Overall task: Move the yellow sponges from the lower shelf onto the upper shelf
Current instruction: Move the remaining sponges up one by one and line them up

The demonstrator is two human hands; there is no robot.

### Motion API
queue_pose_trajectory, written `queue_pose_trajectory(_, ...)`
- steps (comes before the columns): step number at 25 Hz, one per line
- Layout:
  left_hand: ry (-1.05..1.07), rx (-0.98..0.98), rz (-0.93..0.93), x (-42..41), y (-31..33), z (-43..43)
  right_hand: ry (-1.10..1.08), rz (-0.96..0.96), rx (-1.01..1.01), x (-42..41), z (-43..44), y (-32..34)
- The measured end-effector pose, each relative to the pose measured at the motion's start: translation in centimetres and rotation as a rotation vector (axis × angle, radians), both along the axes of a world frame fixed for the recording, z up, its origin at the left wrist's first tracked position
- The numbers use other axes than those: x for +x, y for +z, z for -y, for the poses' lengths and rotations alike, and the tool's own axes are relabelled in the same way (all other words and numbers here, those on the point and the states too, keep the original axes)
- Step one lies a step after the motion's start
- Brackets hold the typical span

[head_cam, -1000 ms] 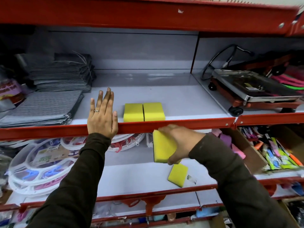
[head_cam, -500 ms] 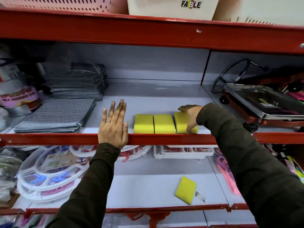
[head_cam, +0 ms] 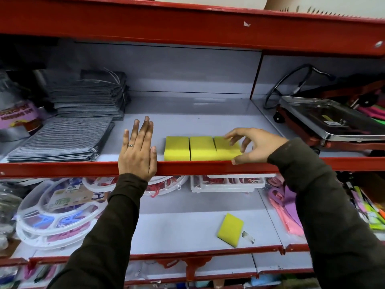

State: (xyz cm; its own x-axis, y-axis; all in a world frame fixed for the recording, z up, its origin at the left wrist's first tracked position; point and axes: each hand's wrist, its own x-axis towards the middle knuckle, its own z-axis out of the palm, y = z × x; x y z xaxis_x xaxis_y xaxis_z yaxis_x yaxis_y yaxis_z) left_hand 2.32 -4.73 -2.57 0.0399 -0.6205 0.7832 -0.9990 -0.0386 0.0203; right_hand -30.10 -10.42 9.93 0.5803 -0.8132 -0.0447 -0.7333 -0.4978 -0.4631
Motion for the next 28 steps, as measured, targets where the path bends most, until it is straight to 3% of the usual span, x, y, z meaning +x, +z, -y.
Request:
queue_pose_trajectory(3, 0.004, -0.015, 0.001, -0.1, -0.1, 0.0, 0.033, 0.097, 0.298, -1.6, -2.7, -2.2)
queue_pose_trajectory(8, 0.016, -0.025, 0.003, -0.1, -0.2, 0.1, -0.078, -0.38, 0.588, -1.8, -2.6, -11.3)
queue_pose_trajectory(11, 0.019, -0.028, 0.009, -0.1, -0.1, 0.1, -0.137, -0.558, 0.501, -1.3, -1.5, -18.3)
queue_pose_trajectory(18, 0.017, -0.046, 0.023, 0.1, -0.2, 0.2, -0.292, -0.537, 0.387, -0.9, -3.2, -29.5)
queue_pose_trajectory(22, 0.011, -0.049, 0.026, -0.1, -0.2, 0.2, -0.287, -0.516, 0.243, -0.4, -3.9, -28.8)
queue_pose_trajectory(28, 0.009, -0.04, 0.007, -0.2, -0.2, 0.2, -0.09, -0.526, 0.195, 0.5, -3.8, -20.0)
